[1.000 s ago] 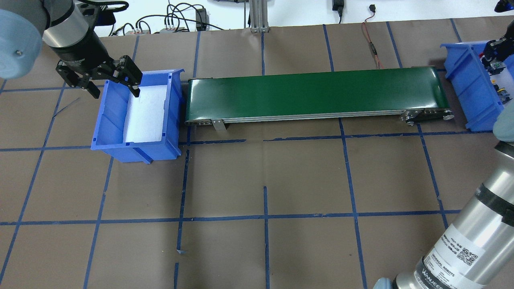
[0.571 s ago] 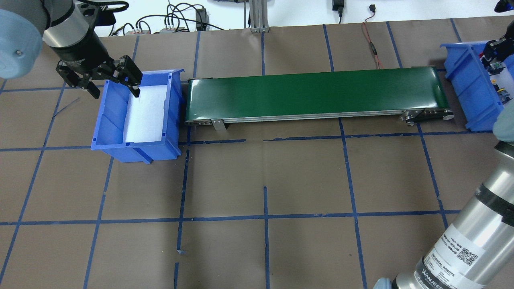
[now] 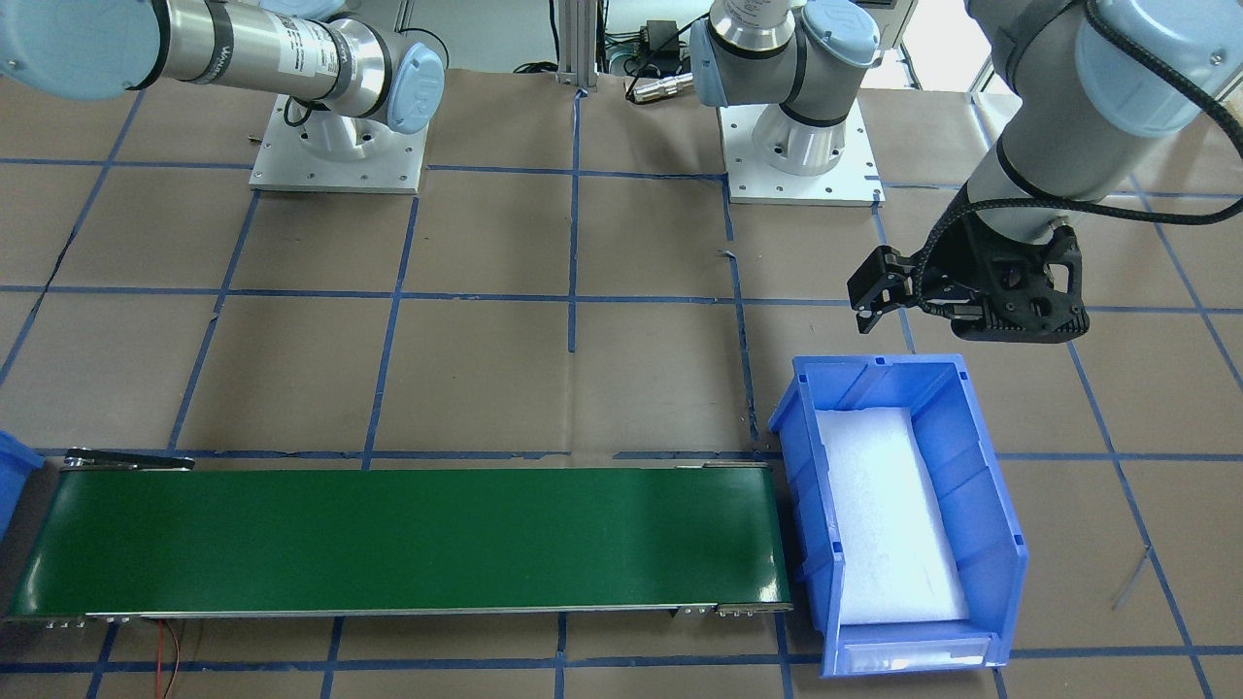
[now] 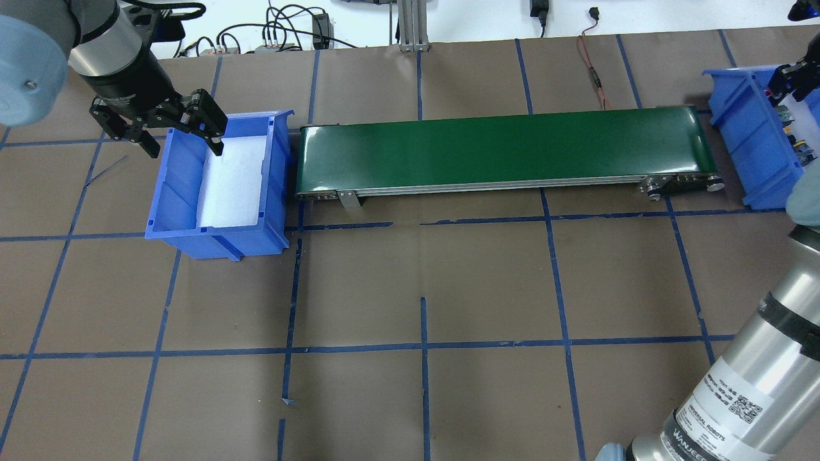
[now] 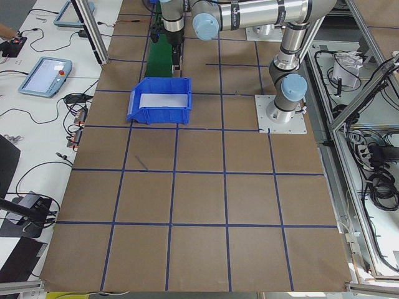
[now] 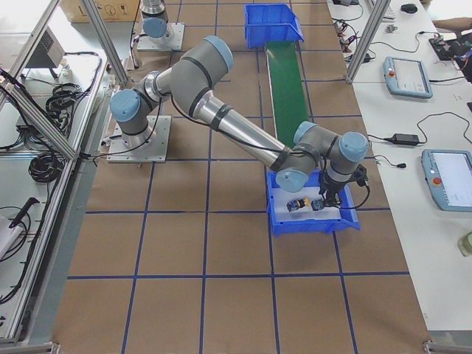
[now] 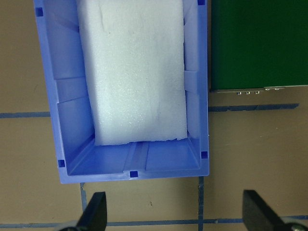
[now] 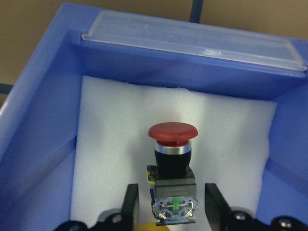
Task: Transport two buttons from left to right
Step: 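Lower the red button into the bin and open the right gripper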
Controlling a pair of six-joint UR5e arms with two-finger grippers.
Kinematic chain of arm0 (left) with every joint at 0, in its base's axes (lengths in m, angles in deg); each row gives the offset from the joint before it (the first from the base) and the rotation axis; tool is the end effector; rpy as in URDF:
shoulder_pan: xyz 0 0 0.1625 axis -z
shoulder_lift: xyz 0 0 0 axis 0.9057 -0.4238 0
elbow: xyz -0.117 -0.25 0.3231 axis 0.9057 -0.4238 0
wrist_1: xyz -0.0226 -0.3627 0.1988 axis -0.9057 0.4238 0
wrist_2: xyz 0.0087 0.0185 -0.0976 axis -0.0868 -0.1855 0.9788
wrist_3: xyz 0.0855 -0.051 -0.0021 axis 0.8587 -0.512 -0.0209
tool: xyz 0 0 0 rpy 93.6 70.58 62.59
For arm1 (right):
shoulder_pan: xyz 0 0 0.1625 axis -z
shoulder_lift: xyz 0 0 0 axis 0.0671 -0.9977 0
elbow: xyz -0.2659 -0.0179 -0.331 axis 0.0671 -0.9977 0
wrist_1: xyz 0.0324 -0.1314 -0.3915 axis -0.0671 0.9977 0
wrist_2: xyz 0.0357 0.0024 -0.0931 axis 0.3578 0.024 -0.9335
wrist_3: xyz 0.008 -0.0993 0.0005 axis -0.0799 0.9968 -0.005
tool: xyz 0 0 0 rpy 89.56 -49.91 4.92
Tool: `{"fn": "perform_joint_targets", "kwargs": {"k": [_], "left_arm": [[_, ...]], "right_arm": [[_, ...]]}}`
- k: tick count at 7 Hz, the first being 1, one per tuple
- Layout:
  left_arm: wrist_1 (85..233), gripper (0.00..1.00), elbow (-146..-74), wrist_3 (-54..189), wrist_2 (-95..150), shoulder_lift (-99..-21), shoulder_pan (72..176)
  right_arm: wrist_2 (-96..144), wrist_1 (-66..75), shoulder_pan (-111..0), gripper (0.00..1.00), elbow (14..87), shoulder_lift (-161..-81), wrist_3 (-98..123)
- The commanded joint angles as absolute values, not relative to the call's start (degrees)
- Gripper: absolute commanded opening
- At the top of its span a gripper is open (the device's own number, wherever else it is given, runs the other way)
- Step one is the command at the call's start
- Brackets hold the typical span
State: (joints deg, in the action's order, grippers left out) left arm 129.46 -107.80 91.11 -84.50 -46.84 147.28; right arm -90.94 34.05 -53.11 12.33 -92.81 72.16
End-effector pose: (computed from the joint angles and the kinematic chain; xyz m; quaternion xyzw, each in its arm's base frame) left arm -0.0605 -0.5461 0.4466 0.0096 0.9998 0.0201 0.0002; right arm -0.3300 -0.7462 0.2637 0.0886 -0.9955 0.0148 0.0308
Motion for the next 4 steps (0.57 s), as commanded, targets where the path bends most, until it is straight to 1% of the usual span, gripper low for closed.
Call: {"fn": "perform_joint_targets", "kwargs": {"k": [1,2,3,4], "left_arm": [[129.46,1.00,-107.81,91.16,-84.50,-46.84,147.28],[129.46,1.00,-107.81,91.16,-84.50,-46.84,147.28],[129.46,1.00,-107.81,91.08,-84.50,-46.84,147.28],[129.28,1.00,-107.81,91.08,-84.50,-46.84,147.28]], "right_arm": [[-90.88,31.66,-53.20,0.55,10.65,-93.87,72.58],[-90.88,28.94,-53.98,0.55,8.81,-95.62,72.58],[-91.05,26.74,-57.03,0.65,7.92,-97.29,72.32],[-91.58,26.28,-61.59,0.67,8.00,-99.05,70.93]]}}
